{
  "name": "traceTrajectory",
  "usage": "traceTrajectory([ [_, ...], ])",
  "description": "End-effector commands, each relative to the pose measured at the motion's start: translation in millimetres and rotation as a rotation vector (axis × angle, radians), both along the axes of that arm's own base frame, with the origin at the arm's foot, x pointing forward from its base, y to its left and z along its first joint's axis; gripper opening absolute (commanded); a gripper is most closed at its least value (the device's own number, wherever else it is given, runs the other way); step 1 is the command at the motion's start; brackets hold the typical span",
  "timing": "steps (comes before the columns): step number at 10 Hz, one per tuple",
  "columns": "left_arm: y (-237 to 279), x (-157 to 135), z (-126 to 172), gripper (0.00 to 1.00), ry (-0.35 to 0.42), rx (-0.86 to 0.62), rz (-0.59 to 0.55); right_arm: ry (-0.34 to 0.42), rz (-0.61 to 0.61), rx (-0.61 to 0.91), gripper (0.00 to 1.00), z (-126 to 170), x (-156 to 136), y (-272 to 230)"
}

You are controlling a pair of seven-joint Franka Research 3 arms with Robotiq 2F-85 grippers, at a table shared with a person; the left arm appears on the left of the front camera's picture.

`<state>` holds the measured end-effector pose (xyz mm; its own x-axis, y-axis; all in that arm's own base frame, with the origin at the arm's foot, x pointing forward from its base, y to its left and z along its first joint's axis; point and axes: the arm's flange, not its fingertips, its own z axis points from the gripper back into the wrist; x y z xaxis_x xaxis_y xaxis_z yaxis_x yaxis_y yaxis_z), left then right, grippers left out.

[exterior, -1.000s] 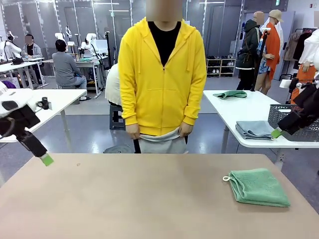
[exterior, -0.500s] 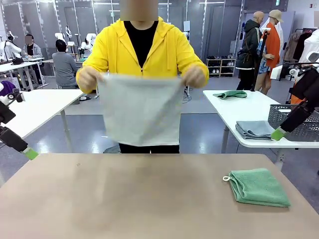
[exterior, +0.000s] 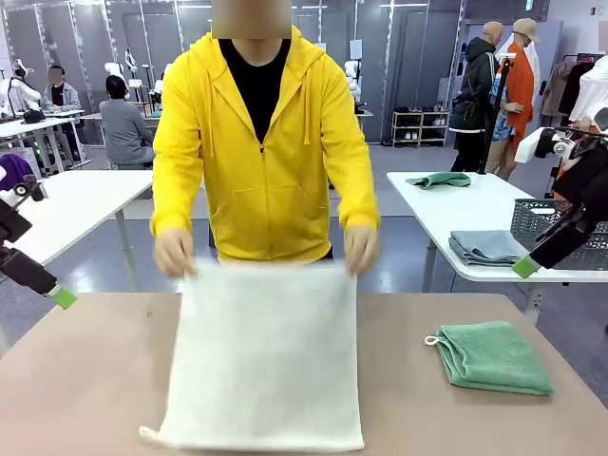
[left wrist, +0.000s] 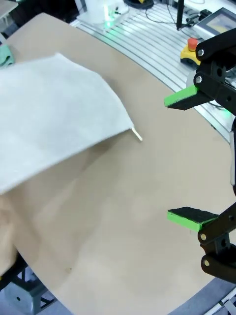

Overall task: Fold the towels and place them in the basket.
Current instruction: When a person lays out a Towel with hook on the table, fold it in half twice.

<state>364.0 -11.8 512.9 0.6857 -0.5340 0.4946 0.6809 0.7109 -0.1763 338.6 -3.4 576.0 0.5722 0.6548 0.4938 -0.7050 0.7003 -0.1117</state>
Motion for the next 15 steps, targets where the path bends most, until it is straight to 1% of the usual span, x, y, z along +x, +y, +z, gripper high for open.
traceTrajectory([
  [1, 1.3, -0.1, -0.3, 1.00, 0.002, 0.018, -0.007, 0.023, -0.003, -0.004, 1.00, 7.1, 4.1, -0.3],
  [15, 1.3, -0.1, -0.3, 1.00, 0.002, 0.018, -0.007, 0.023, -0.003, -0.004, 1.00, 7.1, 4.1, -0.3],
])
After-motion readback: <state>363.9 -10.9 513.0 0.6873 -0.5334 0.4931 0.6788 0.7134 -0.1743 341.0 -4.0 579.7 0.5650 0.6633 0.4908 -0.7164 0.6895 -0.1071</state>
